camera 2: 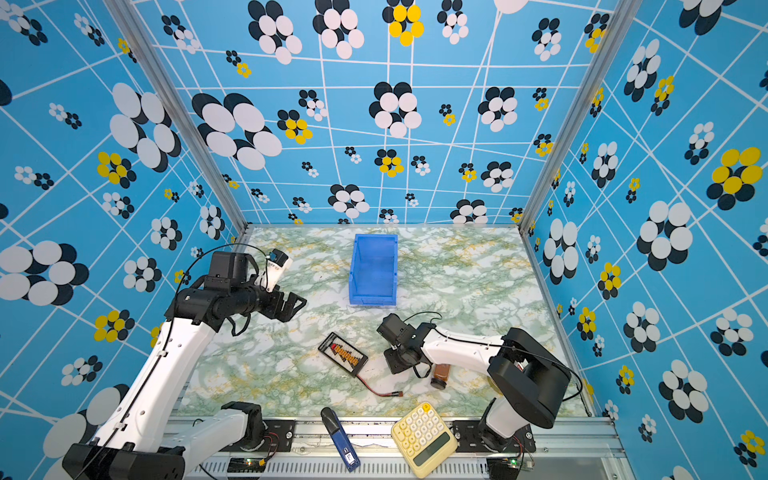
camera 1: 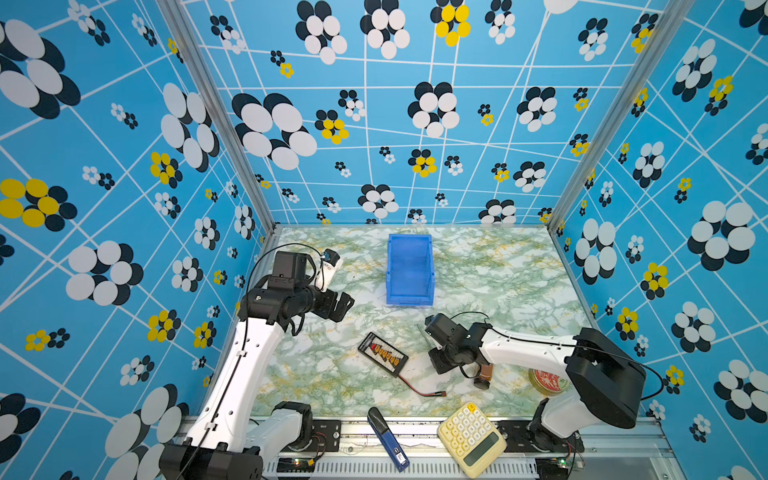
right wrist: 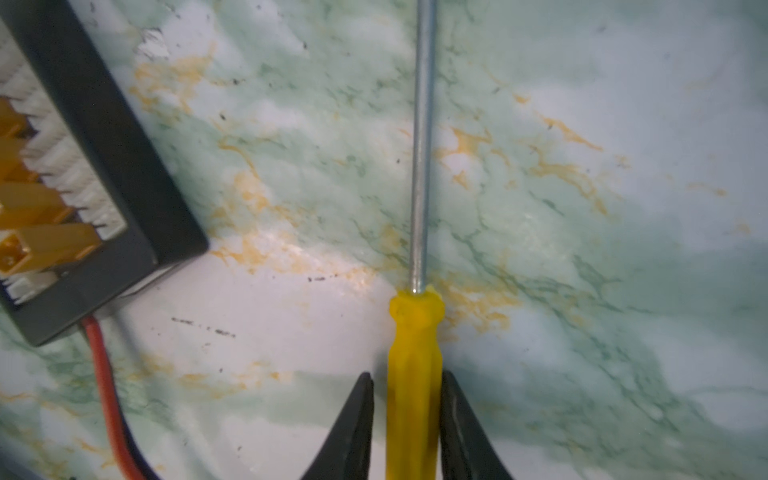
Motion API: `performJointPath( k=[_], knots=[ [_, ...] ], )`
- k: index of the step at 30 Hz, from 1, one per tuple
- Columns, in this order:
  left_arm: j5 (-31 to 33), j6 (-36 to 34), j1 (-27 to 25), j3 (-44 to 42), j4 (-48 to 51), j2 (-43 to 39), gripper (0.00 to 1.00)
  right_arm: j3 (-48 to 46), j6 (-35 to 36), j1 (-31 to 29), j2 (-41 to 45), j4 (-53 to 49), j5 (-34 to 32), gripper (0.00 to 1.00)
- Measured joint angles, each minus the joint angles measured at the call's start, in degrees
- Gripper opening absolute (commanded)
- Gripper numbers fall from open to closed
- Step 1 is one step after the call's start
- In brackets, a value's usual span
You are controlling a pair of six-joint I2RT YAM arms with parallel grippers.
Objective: Put the screwdriver in the bin
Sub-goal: 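Close the right gripper on the yellow screwdriver handle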
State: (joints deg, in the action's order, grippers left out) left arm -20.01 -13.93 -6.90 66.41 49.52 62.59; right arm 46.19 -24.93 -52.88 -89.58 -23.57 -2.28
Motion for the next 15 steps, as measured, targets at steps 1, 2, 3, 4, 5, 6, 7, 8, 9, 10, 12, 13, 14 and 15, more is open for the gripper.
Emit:
performJointPath(
  k=[1, 2, 3, 4, 5, 6, 7, 8, 9, 10, 12, 13, 14, 15],
  knots=[
    [-0.02, 0.02, 0.0, 0.0, 0.0, 0.0, 0.99, 0.17, -0.02, -0.07, -0.22, -0.02, -0.42, 0.27],
    [-0.09, 0.15, 0.0, 0.0, 0.0, 0.0, 0.99, 0.35, -0.11, -0.26, -0.39, -0.02, -0.85, 0.27],
    [-0.17, 0.39, 0.0, -0.02, 0.0, 0.0, 0.99, 0.46, -0.2, -0.39, -0.55, -0.04, -1.33, 0.24],
    [-0.2, 0.44, 0.0, -0.02, 0.0, 0.0, 0.99, 0.5, -0.31, -0.59, -0.66, -0.02, -1.81, 0.23],
    [-0.2, 0.55, 0.0, -0.02, 0.0, 0.0, 0.99, 0.59, -0.42, -0.7, -0.72, -0.04, -2.08, 0.22],
    [-0.22, 0.66, 0.0, -0.02, 0.0, 0.0, 0.99, 0.66, -0.42, -0.85, -0.81, -0.02, -2.27, 0.22],
    [-0.22, 0.68, 0.0, -0.02, 0.0, 0.0, 0.99, 0.76, -0.44, -1.01, -0.9, -0.04, -2.47, 0.21],
    [-0.22, 0.7, 0.0, -0.02, 0.0, 0.0, 0.99, 0.85, -0.44, -1.07, -1.01, -0.04, -2.78, 0.21],
    [-0.24, 0.83, 0.0, -0.02, 0.0, 0.0, 0.99, 0.92, -0.42, -1.25, -1.09, -0.02, -3.1, 0.2],
    [-0.33, 0.85, 0.0, -0.02, 0.0, 0.0, 0.99, 1.01, -0.42, -1.4, -1.16, -0.04, -3.28, 0.19],
    [-0.48, 0.87, 0.0, -0.13, -0.02, 0.0, 0.99, 1.22, -0.42, -1.73, -1.36, -0.04, -3.76, 0.15],
    [-0.61, 0.87, 0.0, -0.2, -0.04, 0.0, 0.99, 1.25, -0.42, -1.77, -1.42, -0.02, -4.0, 0.15],
    [-0.66, 0.87, 0.0, -0.33, -0.09, 0.0, 0.99, 1.31, -0.42, -1.88, -1.46, -0.07, -4.26, 0.15],
    [-0.66, 0.87, 0.0, -0.35, -0.07, 0.0, 0.99, 1.33, -0.42, -1.97, -1.51, -0.04, -4.48, 0.14]
  ],
)
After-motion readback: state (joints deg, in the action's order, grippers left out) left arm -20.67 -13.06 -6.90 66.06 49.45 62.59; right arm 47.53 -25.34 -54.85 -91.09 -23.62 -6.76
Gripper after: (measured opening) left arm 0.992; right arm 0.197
